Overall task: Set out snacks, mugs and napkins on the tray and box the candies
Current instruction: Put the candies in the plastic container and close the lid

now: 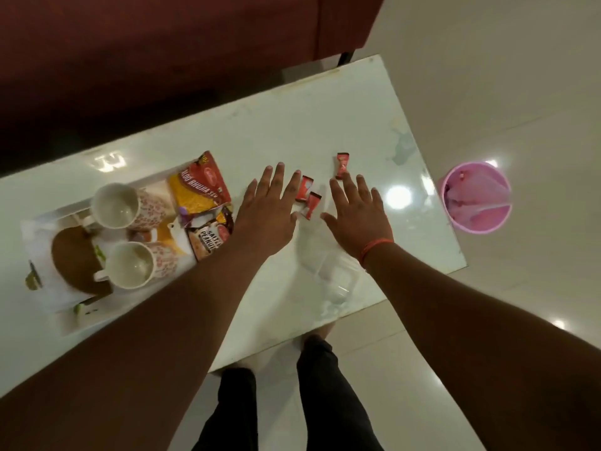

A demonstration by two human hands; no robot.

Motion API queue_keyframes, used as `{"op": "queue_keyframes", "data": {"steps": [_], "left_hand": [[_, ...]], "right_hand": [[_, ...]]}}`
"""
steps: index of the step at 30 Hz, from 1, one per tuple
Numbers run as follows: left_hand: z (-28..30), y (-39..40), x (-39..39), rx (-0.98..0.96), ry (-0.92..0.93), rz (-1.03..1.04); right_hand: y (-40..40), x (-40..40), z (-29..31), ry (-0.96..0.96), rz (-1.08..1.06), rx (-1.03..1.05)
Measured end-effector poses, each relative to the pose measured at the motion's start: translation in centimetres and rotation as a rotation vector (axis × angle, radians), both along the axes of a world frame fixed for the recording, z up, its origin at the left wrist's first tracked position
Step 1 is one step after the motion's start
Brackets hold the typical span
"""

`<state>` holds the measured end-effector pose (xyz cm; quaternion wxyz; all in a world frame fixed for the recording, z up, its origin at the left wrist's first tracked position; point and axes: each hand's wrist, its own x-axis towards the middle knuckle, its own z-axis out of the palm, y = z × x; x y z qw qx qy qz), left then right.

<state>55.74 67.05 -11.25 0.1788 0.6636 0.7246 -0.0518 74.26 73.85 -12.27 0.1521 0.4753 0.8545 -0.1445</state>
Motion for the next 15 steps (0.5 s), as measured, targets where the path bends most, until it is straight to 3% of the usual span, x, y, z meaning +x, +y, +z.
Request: {"op": "queue_keyframes", "data": {"steps": [5, 15], "left_hand": [[-2.6, 3.5, 1.9, -0.166, -0.055, 0.133], [-4.3, 6.9, 2.1, -0.074, -0.151, 0.241]], "right_hand": [[4.7, 1.4, -2.1, 0.076, 0.005, -0.012], [7.6, -0.3, -3.3, 0.114, 0.095, -0.039]]}}
